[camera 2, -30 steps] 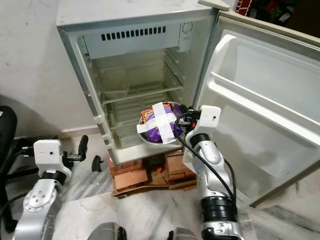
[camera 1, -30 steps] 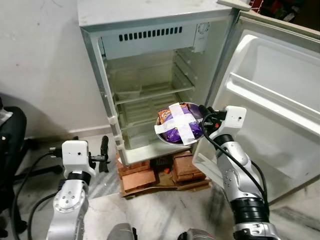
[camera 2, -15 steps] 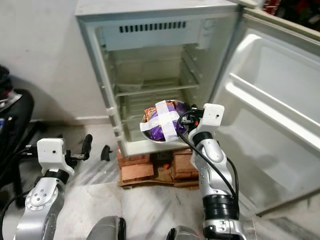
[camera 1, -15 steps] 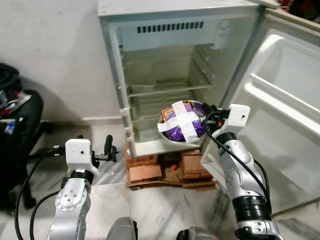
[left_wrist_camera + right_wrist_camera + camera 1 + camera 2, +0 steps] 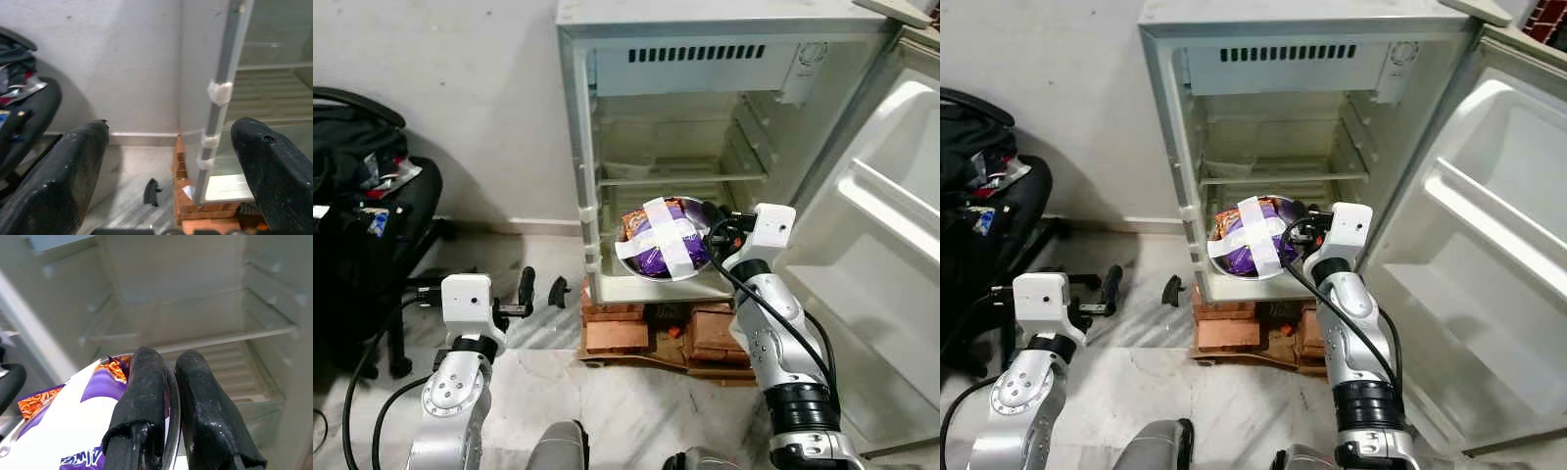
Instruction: Restocking fridge
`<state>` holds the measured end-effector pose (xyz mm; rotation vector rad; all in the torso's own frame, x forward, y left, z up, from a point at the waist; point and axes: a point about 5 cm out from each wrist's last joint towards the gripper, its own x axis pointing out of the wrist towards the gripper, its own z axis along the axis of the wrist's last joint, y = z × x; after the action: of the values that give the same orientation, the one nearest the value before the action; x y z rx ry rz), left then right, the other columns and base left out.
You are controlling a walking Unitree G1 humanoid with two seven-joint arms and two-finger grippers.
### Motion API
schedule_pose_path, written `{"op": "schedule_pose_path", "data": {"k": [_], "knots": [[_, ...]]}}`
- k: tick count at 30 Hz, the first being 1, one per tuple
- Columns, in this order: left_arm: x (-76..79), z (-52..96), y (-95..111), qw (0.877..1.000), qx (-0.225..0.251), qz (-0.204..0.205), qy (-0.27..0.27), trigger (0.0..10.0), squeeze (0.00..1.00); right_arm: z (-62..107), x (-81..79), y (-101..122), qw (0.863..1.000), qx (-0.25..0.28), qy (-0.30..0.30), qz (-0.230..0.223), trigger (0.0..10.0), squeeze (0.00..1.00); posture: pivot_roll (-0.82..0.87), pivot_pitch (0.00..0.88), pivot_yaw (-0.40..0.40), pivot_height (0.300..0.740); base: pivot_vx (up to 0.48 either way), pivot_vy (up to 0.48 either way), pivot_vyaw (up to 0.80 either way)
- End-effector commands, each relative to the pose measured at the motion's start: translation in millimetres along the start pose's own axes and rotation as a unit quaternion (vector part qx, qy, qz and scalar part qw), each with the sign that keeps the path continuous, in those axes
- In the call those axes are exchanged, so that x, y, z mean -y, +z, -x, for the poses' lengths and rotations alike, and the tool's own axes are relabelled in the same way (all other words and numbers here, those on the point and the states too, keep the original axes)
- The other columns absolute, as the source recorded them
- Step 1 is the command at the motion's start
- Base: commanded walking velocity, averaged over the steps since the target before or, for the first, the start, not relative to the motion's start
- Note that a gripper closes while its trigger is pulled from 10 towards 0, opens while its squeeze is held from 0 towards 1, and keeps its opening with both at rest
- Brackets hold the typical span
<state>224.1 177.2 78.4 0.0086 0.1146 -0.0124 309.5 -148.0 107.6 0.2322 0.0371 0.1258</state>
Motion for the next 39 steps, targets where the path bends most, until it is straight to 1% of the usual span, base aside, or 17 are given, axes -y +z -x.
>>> {"op": "schedule_pose_path", "data": {"k": [1, 21, 29, 39], "knots": [[0.0, 1.1, 3.6, 1.0, 0.006, 0.004, -0.003, 10.0, 0.0, -0.5, 1.3, 6.1, 1.0, 0.013, -0.003, 0.001, 10.0, 0.0, 0.09, 0.073, -0.009, 0.74, 0.3, 0.0, 0.0], [1.6, 0.9, 4.0, 1.0, 0.006, 0.007, -0.006, 10.0, 0.0, -1.2, 6.1, 6.9, 1.0, 0.014, -0.012, 0.004, 10.0, 0.0, 0.09, 0.079, -0.012, 0.74, 0.299, 0.0, 0.0], [1.7, 0.5, 3.7, 1.0, 0.003, 0.007, -0.004, 10.0, 0.0, -1.0, 4.5, 6.6, 1.0, 0.015, -0.007, 0.007, 10.0, 0.0, 0.09, 0.081, -0.012, 0.74, 0.0, 0.0, 0.0], [1.5, 1.4, 3.9, 1.0, 0.003, 0.009, -0.004, 10.0, 0.0, -0.8, 3.7, 5.7, 1.0, 0.014, -0.007, 0.004, 10.0, 0.0, 0.09, 0.084, -0.012, 0.74, 0.336, 0.0, 0.0]]}}
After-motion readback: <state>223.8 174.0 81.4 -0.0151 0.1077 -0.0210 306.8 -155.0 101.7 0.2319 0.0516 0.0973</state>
